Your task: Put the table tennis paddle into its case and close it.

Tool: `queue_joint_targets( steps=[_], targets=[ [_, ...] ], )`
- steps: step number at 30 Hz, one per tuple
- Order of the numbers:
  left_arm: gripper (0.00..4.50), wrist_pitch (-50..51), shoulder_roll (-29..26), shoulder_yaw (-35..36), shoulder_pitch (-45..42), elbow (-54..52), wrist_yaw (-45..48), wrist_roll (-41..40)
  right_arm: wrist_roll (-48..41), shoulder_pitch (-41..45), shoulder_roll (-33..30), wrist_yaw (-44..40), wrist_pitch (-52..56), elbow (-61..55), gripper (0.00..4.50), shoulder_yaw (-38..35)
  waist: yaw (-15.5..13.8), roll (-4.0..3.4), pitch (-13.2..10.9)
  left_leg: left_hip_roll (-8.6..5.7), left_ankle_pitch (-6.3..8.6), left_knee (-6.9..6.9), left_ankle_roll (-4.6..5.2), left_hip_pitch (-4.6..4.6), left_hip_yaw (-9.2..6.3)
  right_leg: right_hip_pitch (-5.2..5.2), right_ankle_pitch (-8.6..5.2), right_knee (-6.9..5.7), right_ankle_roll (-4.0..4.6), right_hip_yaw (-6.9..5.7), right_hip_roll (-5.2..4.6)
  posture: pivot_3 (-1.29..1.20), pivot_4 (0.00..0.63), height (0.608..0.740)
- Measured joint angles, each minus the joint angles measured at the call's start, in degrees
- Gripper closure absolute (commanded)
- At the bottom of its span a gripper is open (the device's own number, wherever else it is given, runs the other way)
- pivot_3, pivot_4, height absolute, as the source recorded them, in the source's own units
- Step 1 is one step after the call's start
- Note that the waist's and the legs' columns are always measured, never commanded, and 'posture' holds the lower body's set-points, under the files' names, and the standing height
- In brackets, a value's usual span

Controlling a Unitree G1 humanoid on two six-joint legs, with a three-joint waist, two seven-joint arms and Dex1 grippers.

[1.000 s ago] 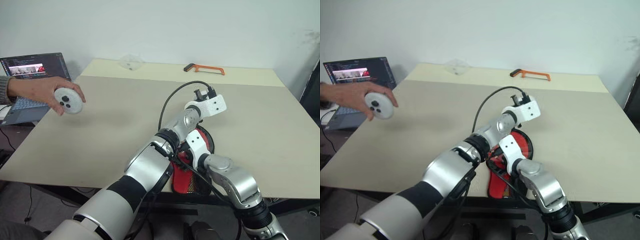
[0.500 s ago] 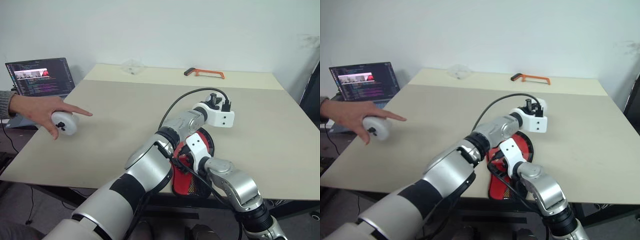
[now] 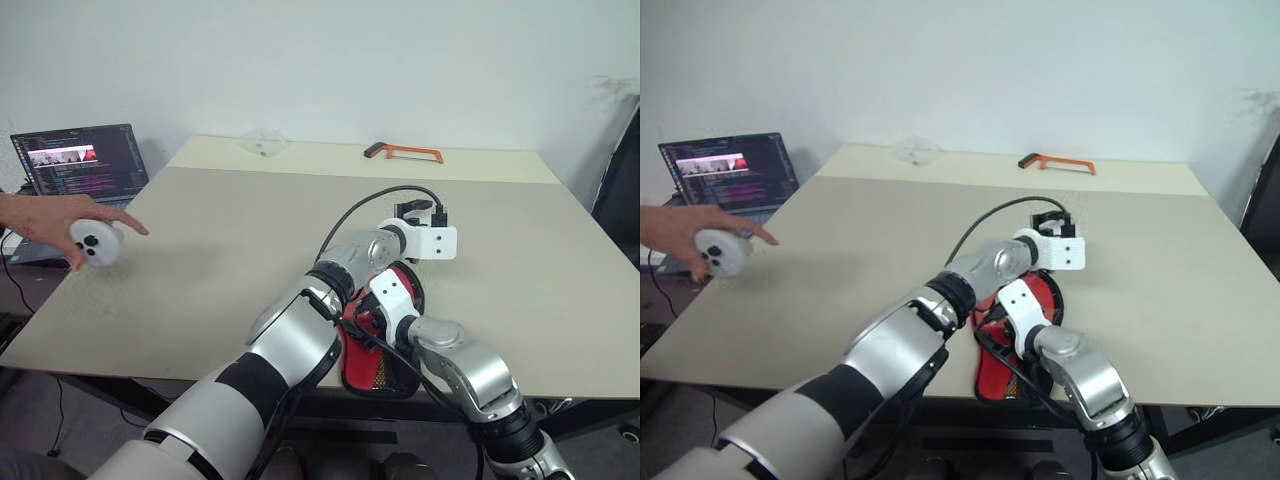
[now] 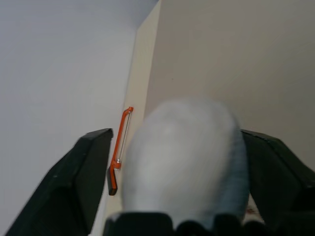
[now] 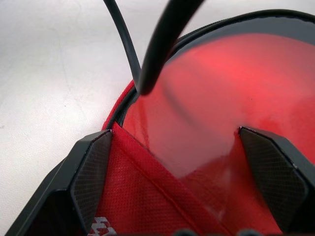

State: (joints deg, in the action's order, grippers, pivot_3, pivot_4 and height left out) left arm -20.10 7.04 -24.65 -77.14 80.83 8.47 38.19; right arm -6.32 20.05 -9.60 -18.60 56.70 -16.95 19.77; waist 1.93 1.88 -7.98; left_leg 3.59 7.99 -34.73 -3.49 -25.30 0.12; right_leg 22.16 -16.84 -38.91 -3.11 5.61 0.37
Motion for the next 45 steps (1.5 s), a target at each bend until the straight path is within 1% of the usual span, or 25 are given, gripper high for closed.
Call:
queue_joint_targets(
  steps=[1, 5, 7, 12, 15, 16, 17, 19, 22, 24, 26, 27, 28, 29, 30, 31, 32, 33, 34, 37, 39, 41, 45],
  targets=[
    [0.03, 0.0, -0.1, 0.6, 0.2, 0.0, 1.2, -0.8, 0.0, 0.2, 0.0, -0.2, 0.0, 0.3, 0.0, 0.0, 0.0, 0.0, 0.0, 0.0, 0.0, 0.0, 0.0, 0.01, 0.0, 0.0, 0.0, 0.0, 0.0, 0.0, 0.0, 0.0, 0.15, 0.74],
    [0.03, -0.5, -1.0, 2.4, 1.8, -1.0, 11.6, -3.6, 0.1, 1.4, -0.5, -1.4, -0.2, 1.5, 0.0, 0.0, 0.3, 0.0, 0.0, 0.0, 0.0, 0.02, 0.0, 0.1, 0.0, -0.05, 0.0, -0.02, 0.01, 0.01, 0.0, 0.0, 0.15, 0.74],
    [0.03, -2.1, -1.7, 2.7, 2.7, -1.9, 17.1, -5.0, 0.1, 2.1, -0.7, -2.0, -0.5, 2.3, 0.0, 0.1, 0.5, 0.01, 0.0, 0.01, 0.01, 0.07, -0.01, 0.22, 0.01, -0.14, 0.0, -0.02, 0.01, 0.02, 0.0, 0.0, 0.15, 0.74],
    [0.03, -5.9, -4.3, 6.1, 4.9, -3.7, 28.9, -10.8, -0.4, 4.1, -1.9, -4.6, -1.3, 3.8, 0.0, 1.1, 1.6, 0.07, -0.1, 0.0, 0.0, 0.39, 0.01, 0.26, 0.03, -0.09, 0.03, -0.02, 0.07, 0.08, 0.0, 0.0, 0.15, 0.74],
    [0.03, -7.4, -5.9, 9.6, 6.2, -5.9, 37.5, -16.7, -2.9, 6.0, -4.7, -8.8, -0.8, 2.8, 0.0, 0.7, 1.6, 0.11, -0.3, 0.0, -0.22, 0.67, 0.34, 0.09, 0.07, 0.01, -0.03, -0.07, 0.19, 0.09, 0.02, 0.0, 0.15, 0.74],
    [0.03, -7.1, -6.5, 11.2, 6.7, -7.1, 41.5, -19.4, -4.4, 6.3, -6.0, -10.8, -0.5, 1.2, 0.0, 0.7, 1.6, 0.02, -0.4, 0.02, -0.24, 0.69, 0.36, -0.16, 0.01, 0.2, -0.02, -0.08, 0.18, 0.08, 0.1, 0.0, 0.15, 0.74],
    [0.03, -6.3, -7.0, 12.7, 7.3, -8.6, 45.2, -22.2, -6.0, 6.7, -7.4, -12.8, -0.1, -0.6, 0.0, 0.6, 1.6, -0.08, -0.6, 0.04, -0.24, 0.69, 0.37, -0.33, -0.04, 0.33, 0.06, -0.09, 0.0, 0.06, 0.14, 0.0, 0.15, 0.74],
    [0.03, -4.0, -8.1, 15.0, 8.3, -13.3, 51.5, -27.4, -9.1, 8.4, -10.0, -16.4, 0.3, -3.5, 0.0, 0.2, 1.6, -0.22, -0.8, 0.07, -0.24, 0.72, 0.37, -0.68, -0.06, 0.65, 0.07, -0.12, -0.08, 0.05, 0.2, 0.0, 0.15, 0.74],
    [0.03, 3.1, -10.2, 16.4, 11.1, -25.3, 59.3, -35.1, -14.4, 11.5, -12.6, -20.8, 1.3, -7.5, 0.0, -1.4, 1.5, -0.28, -0.8, 0.08, -0.24, 0.81, 0.37, -1.07, -0.12, 1.02, 0.04, -0.14, 0.03, -0.02, 0.22, 0.0, 0.15, 0.74],
    [0.03, 8.1, -11.6, 16.3, 13.7, -33.2, 62.5, -38.6, -17.8, 12.7, -14.0, -23.2, 1.5, -9.3, 0.0, -1.8, 1.5, -0.3, -0.8, 0.08, -0.21, 0.82, 0.37, -1.09, -0.16, 1.02, -0.02, -0.13, 0.21, -0.05, 0.22, 0.0, 0.15, 0.74],
    [0.03, 12.6, -12.5, 15.8, 16.0, -39.1, 63.6, -40.9, -20.3, 13.1, -15.3, -24.9, 1.5, -10.5, 0.0, -1.8, 1.4, -0.32, -0.9, 0.08, -0.2, 0.82, 0.39, -1.12, -0.19, 1.02, -0.07, -0.12, 0.2, -0.08, 0.22, 0.0, 0.15, 0.74],
    [0.03, 15.3, -12.7, 15.5, 17.4, -42.1, 63.6, -42.0, -22.0, 13.3, -16.5, -25.9, 1.5, -11.0, 0.0, -1.8, 1.4, -0.35, -0.9, 0.07, -0.2, 0.8, 0.39, -1.13, -0.19, 1.02, -0.17, -0.13, 0.01, -0.07, 0.21, 0.0, 0.15, 0.74],
    [0.03, 17.3, -12.9, 15.1, 18.7, -44.8, 63.5, -42.8, -23.1, 13.3, -17.6, -26.9, 1.5, -11.6, 0.0, -1.8, 1.3, -0.35, -1.0, 0.06, -0.2, 0.78, 0.39, -1.15, -0.19, 1.02, -0.18, -0.14, 0.0, -0.08, 0.21, 0.0, 0.15, 0.74],
    [0.03, 18.8, -15.0, 15.0, 20.2, -47.5, 63.7, -43.2, -24.1, 12.7, -20.2, -27.8, 2.3, -12.2, 0.0, -2.7, 1.3, -0.36, -1.0, 0.06, -0.2, 0.77, 0.39, -1.14, -0.19, 1.01, -0.18, -0.14, -0.02, -0.07, 0.21, 0.0, 0.15, 0.74],
    [0.03, 20.1, -20.8, 15.5, 21.9, -49.1, 63.6, -43.1, -24.1, 11.3, -24.7, -28.3, 2.8, -11.9, 0.0, -5.5, 1.6, -0.41, -1.0, 0.07, -0.2, 0.76, 0.39, -1.06, -0.16, 0.98, -0.18, -0.15, -0.03, -0.02, 0.2, 0.0, 0.15, 0.74],
    [0.03, 21.3, -25.2, 17.3, 23.9, -49.4, 63.1, -42.9, -23.9, 9.8, -29.2, -28.7, 3.1, -10.8, 0.0, -9.0, 2.1, -0.51, -1.2, 0.08, -0.2, 0.79, 0.39, -0.95, -0.06, 0.99, -0.18, -0.14, -0.04, 0.1, 0.2, 0.0, 0.15, 0.74],
    [0.03, 22.6, -28.6, 19.6, 26.4, -49.4, 61.8, -42.8, -23.8, 8.5, -33.2, -29.2, 3.2, -9.4, 0.0, -12.1, 2.3, -0.59, -1.4, 0.09, -0.21, 0.78, 0.4, -0.89, -0.05, 0.99, -0.15, -0.19, -0.04, 0.1, 0.19, 0.0, 0.15, 0.74],
    [0.03, 23.6, -29.8, 20.8, 27.8, -49.4, 60.6, -42.8, -23.7, 7.9, -35.2, -29.6, 3.3, -8.6, 0.0, -14.2, 2.3, -0.55, -1.4, 0.11, -0.23, 0.78, 0.43, -0.84, -0.11, 0.93, -0.15, -0.24, -0.04, 0.02, 0.2, 0.0, 0.15, 0.74],
    [0.03, 24.0, -29.3, 21.1, 28.5, -49.5, 58.8, -42.8, -23.9, 7.9, -36.5, -30.5, 2.9, -8.6, 0.0, -15.3, 2.1, -0.45, -1.5, 0.11, -0.26, 0.76, 0.46, -0.8, -0.16, 0.9, -0.14, -0.29, -0.02, -0.03, 0.22, 0.0, 0.15, 0.74],
    [0.03, 24.1, -25.6, 20.3, 28.7, -52.2, 53.1, -42.7, -26.0, 6.1, -38.6, -34.5, 1.2, -10.3, 0.0, -15.3, 0.2, -0.29, -1.6, 0.1, -0.29, 0.66, 0.5, -0.83, -0.18, 0.71, -0.08, -0.14, -0.12, -0.09, 0.2, 0.0, 0.15, 0.74],
    [0.03, 24.9, -26.5, 20.5, 29.6, -54.2, 51.5, -42.8, -26.6, 4.0, -41.2, -36.7, 0.9, -10.8, 0.0, -15.5, 0.1, -0.23, -1.6, 0.05, -0.28, 0.65, 0.48, -0.83, 0.04, 0.69, -0.03, -0.03, -0.21, 0.07, 0.1, 0.0, 0.15, 0.74],
    [0.03, 25.9, -27.5, 20.5, 31.5, -56.6, 51.3, -43.1, -26.5, 3.5, -42.1, -37.3, 0.3, -10.1, 0.0, -15.8, 0.5, -0.24, -1.6, 0.04, -0.28, 0.66, 0.48, -0.81, 0.12, 0.72, -0.03, -0.04, -0.22, 0.14, 0.06, 0.0, 0.15, 0.74],
    [0.03, 29.4, -28.2, 19.3, 35.8, -61.6, 52.7, -44.7, -26.2, 5.8, -40.6, -36.4, -1.8, -5.7, 0.0, -16.6, 0.8, -0.23, -1.7, 0.11, -0.29, 0.66, 0.49, -0.77, 0.0, 0.74, -0.02, -0.17, -0.19, 0.07, 0.18, 0.0, 0.15, 0.74]
  ],
)
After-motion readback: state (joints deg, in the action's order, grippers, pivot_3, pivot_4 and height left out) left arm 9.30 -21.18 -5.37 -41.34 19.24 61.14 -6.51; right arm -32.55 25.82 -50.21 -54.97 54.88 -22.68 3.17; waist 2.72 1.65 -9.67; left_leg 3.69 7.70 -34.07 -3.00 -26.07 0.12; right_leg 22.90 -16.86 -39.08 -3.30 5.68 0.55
